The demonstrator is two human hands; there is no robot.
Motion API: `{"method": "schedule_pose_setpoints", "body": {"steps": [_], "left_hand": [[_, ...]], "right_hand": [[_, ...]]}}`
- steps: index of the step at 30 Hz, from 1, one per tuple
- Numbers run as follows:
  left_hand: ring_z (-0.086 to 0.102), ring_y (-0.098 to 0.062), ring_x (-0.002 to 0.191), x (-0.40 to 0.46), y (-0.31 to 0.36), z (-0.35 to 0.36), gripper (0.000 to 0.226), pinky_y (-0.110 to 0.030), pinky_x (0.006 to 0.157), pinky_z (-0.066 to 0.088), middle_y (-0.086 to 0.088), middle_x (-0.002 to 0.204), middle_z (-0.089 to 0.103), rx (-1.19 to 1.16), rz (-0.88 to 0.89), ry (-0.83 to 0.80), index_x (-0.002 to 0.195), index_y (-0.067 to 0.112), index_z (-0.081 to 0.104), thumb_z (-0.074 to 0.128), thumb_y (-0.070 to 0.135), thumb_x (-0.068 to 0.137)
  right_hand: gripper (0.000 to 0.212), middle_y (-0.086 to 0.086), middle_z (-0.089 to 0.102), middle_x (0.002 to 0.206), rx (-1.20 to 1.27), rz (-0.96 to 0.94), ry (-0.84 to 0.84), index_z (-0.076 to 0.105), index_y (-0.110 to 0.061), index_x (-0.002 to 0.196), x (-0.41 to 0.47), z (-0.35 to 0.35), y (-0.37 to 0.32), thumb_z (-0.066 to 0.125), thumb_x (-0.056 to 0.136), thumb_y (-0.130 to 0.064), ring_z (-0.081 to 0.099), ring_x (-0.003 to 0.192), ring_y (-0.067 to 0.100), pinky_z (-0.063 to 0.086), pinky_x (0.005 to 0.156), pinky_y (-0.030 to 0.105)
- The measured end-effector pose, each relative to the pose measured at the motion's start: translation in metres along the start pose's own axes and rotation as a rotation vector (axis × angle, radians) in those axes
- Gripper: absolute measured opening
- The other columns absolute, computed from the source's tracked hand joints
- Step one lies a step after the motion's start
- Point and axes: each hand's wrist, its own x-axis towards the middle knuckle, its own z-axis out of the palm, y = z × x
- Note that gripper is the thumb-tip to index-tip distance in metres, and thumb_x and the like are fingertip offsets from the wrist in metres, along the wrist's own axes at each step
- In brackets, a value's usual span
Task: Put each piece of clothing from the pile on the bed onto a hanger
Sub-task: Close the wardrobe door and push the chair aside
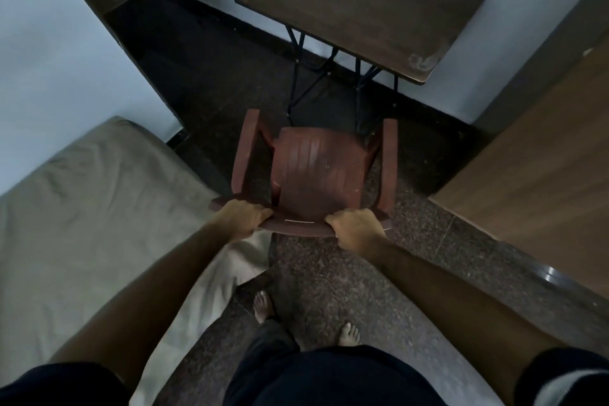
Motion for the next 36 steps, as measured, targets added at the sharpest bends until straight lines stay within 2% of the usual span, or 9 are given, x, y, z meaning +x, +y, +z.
{"method": "schedule_pose_setpoints", "body": {"steps": [6, 10, 15, 18, 23, 28, 36], "left_hand": [[0.062, -0.02, 0.114, 0.022, -0.087, -0.006, 0.045, -0.039, 0.088, 0.054, 0.004, 0.137, 0.059, 0.098, 0.058, -0.017, 0.143, 0.031, 0.046, 0.046, 0.027, 0.098], [0.061, -0.018, 0.115, 0.039, -0.163, -0.01, 0.048, -0.038, 0.09, 0.053, 0.005, 0.137, 0.058, 0.122, 0.081, 0.002, 0.144, 0.037, 0.041, 0.049, 0.028, 0.097], [0.059, -0.017, 0.118, 0.064, -0.249, -0.036, 0.05, -0.037, 0.091, 0.051, 0.006, 0.136, 0.059, 0.159, 0.152, 0.031, 0.143, 0.033, 0.047, 0.051, 0.02, 0.095], [0.06, -0.015, 0.117, 0.082, -0.293, -0.047, 0.047, -0.034, 0.088, 0.05, 0.007, 0.134, 0.06, 0.179, 0.191, 0.046, 0.14, 0.033, 0.05, 0.051, 0.02, 0.095], [0.061, -0.016, 0.116, 0.112, -0.358, -0.053, 0.049, -0.039, 0.088, 0.053, 0.009, 0.134, 0.061, 0.232, 0.225, 0.055, 0.138, 0.034, 0.052, 0.052, 0.018, 0.092], [0.062, -0.017, 0.115, 0.14, -0.396, -0.059, 0.051, -0.037, 0.084, 0.053, 0.009, 0.135, 0.06, 0.284, 0.242, 0.06, 0.139, 0.033, 0.051, 0.052, 0.017, 0.091], [0.064, -0.018, 0.11, 0.174, -0.415, -0.076, 0.051, -0.038, 0.079, 0.053, 0.007, 0.129, 0.063, 0.286, 0.296, 0.125, 0.138, 0.033, 0.051, 0.054, 0.017, 0.09]], "right_hand": [[0.026, -0.001, 0.069, 0.107, 0.034, 0.015, 0.033, 0.061, -0.025, 0.113, 0.074, -0.012, -0.027, 0.056, 0.087, -0.022, 0.066, 0.1, 0.026, 0.051, 0.076, 0.039], [0.025, -0.001, 0.069, 0.105, 0.068, 0.078, 0.058, 0.06, -0.026, 0.112, 0.133, -0.029, -0.054, 0.055, 0.088, -0.022, 0.067, 0.098, 0.027, 0.051, 0.075, 0.04], [0.027, 0.0, 0.069, 0.107, 0.107, 0.179, 0.09, 0.06, -0.024, 0.116, 0.211, -0.056, -0.083, 0.051, 0.091, -0.019, 0.066, 0.1, 0.027, 0.043, 0.07, 0.036], [0.027, 0.0, 0.069, 0.107, 0.122, 0.234, 0.094, 0.061, -0.024, 0.115, 0.25, -0.07, -0.093, 0.05, 0.091, -0.018, 0.066, 0.1, 0.027, 0.046, 0.072, 0.036], [0.025, 0.002, 0.069, 0.105, 0.145, 0.293, 0.092, 0.06, -0.023, 0.112, 0.305, -0.085, -0.108, 0.05, 0.091, -0.014, 0.066, 0.097, 0.028, 0.04, 0.066, 0.035], [0.026, 0.003, 0.07, 0.102, 0.136, 0.282, 0.115, 0.061, -0.022, 0.113, 0.344, -0.097, -0.104, 0.052, 0.09, -0.015, 0.067, 0.094, 0.029, 0.042, 0.065, 0.035], [0.028, 0.002, 0.07, 0.105, 0.097, 0.344, 0.14, 0.061, -0.022, 0.116, 0.369, -0.107, -0.082, 0.053, 0.089, -0.018, 0.067, 0.097, 0.029, 0.04, 0.066, 0.034]]}}
